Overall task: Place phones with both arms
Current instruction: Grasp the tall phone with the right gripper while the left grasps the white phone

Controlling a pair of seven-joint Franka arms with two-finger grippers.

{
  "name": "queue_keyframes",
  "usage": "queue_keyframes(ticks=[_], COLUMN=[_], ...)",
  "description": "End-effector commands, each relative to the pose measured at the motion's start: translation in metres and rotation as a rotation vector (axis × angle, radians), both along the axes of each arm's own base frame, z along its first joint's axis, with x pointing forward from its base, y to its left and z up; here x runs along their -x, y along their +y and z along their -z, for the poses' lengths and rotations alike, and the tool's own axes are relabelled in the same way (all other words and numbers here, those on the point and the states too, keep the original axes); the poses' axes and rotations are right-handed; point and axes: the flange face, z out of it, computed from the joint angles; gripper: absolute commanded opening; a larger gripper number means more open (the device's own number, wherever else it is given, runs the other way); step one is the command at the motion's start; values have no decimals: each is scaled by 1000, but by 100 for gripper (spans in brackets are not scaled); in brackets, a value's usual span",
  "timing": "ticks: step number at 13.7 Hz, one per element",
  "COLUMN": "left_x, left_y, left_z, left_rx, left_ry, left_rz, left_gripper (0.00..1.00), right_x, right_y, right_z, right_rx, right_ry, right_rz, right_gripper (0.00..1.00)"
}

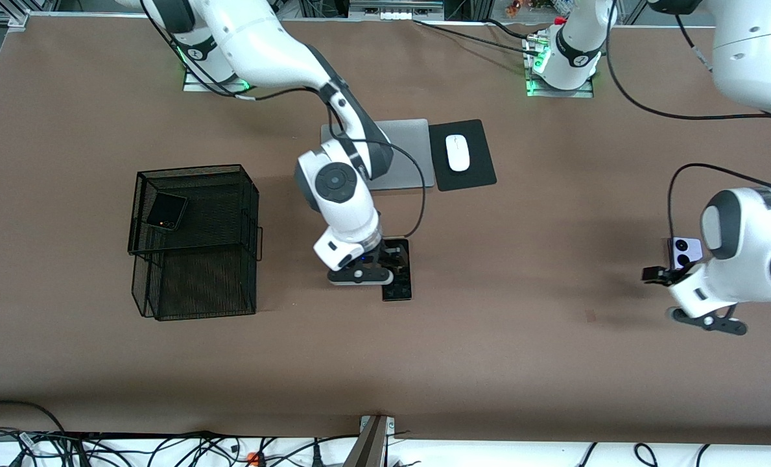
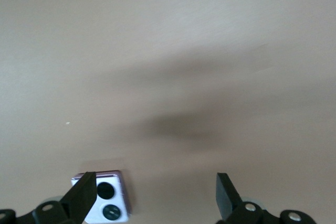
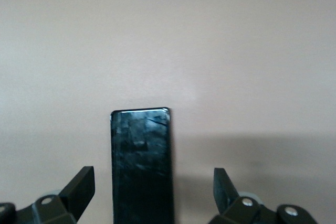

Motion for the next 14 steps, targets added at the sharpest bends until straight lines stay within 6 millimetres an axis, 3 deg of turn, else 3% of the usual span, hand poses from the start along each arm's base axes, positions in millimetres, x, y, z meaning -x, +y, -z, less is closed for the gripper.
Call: queue_keyframes(ticks=[1, 5, 7, 14], left_x=[44, 75, 85, 113], left_y=[37, 94, 111, 145], left_z=[17, 45, 52, 69], left_rx=[12, 27, 49, 130], left_ry=[-55, -97, -123, -158], left_rz=[38, 53, 41, -51], left_gripper=[100, 100, 100, 100], right_x=[5, 18, 19, 24], right_y=[20, 31, 30, 31], right_z=[22, 37, 44, 69], right_rx=[-16, 30, 55, 59], right_ry=[-55, -72, -78, -82], right_rz=[-36, -88, -108, -108], right_gripper=[100, 100, 100, 100])
